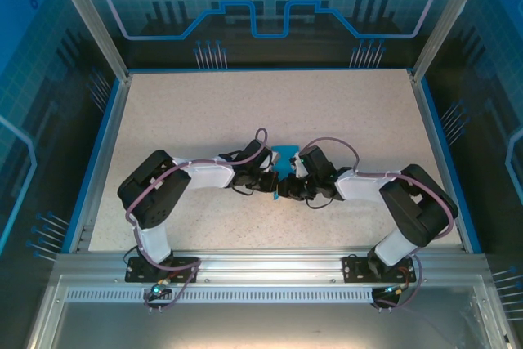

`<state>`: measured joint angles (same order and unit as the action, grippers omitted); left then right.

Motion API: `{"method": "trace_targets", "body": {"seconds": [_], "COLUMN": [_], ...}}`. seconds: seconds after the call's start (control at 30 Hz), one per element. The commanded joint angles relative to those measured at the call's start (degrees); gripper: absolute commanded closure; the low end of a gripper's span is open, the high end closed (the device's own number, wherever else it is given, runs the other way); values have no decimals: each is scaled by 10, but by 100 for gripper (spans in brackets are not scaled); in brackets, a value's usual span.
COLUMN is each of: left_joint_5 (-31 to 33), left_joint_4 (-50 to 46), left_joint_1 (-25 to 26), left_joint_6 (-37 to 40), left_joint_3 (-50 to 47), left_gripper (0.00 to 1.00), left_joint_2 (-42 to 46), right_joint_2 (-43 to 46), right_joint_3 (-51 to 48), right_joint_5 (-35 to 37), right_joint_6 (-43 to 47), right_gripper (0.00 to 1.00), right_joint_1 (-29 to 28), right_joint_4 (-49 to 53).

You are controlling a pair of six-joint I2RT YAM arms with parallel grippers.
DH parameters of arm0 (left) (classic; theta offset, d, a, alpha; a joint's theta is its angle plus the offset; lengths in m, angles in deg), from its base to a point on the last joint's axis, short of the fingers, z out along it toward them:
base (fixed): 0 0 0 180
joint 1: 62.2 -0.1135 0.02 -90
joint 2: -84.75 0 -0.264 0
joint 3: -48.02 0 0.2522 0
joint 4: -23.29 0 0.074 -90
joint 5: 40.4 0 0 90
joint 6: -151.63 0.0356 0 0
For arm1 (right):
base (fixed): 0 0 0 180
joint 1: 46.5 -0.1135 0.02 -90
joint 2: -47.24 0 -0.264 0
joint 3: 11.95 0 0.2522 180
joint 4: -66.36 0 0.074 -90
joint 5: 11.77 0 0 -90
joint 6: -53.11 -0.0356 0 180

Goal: Fold a paper plane with a square sheet of paper (pick it up from the middle)
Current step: Third fold the triangle at the center of the table.

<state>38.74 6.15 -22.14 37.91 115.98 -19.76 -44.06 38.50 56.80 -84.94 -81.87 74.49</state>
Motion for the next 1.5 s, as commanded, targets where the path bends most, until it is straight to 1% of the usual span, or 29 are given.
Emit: {"method": "trace_targets", "body": {"seconds": [0.0, 0.1, 0.27, 0.43, 0.57, 0.7, 0.8, 0.9, 1.03, 1.17, 1.3, 1.47], "left_joint_5": [19, 19, 19, 17, 16, 4, 3, 3, 2, 2, 1, 1], "left_joint_4": [-27, -28, -26, -25, -27, -16, -14, -15, -15, -15, -15, -15], "left_joint_1": [-12, -11, -12, -12, -13, -14, -16, -16, -17, -17, -18, -19], "left_joint_6": [-5, -5, -5, -5, -10, -23, -26, -26, -25, -26, -26, -26], "left_joint_3": [-20, -21, -23, -24, -25, -28, -28, -27, -25, -26, -27, -28], "left_gripper": [100, 100, 100, 100, 100, 100, 100, 100, 100, 100, 100, 100], "left_joint_2": [-13, -12, -12, -14, -13, -16, -17, -17, -18, -17, -18, -17], "right_joint_2": [-23, -27, -33, -38, -3, 40, 49, 52, 41, 20, 3, -25], "right_joint_3": [-4, -6, -6, -21, -44, -69, -78, -78, -82, -77, -69, -70], "right_joint_5": [6, 4, 15, 9, 25, 33, 32, 46, 71, 59, 68, 63], "right_joint_6": [-9, -14, -3, -8, -13, -49, -84, -100, -118, -126, -132, -144], "right_gripper": [83, 83, 83, 84, 86, 91, 93, 93, 93, 93, 93, 93], "right_joint_1": [-11, -14, -15, -14, -8, 2, -3, -9, -9, -13, -24, -27], "right_joint_4": [-34, -50, -43, -75, -76, -95, -145, -154, -163, -184, -175, -200]}}
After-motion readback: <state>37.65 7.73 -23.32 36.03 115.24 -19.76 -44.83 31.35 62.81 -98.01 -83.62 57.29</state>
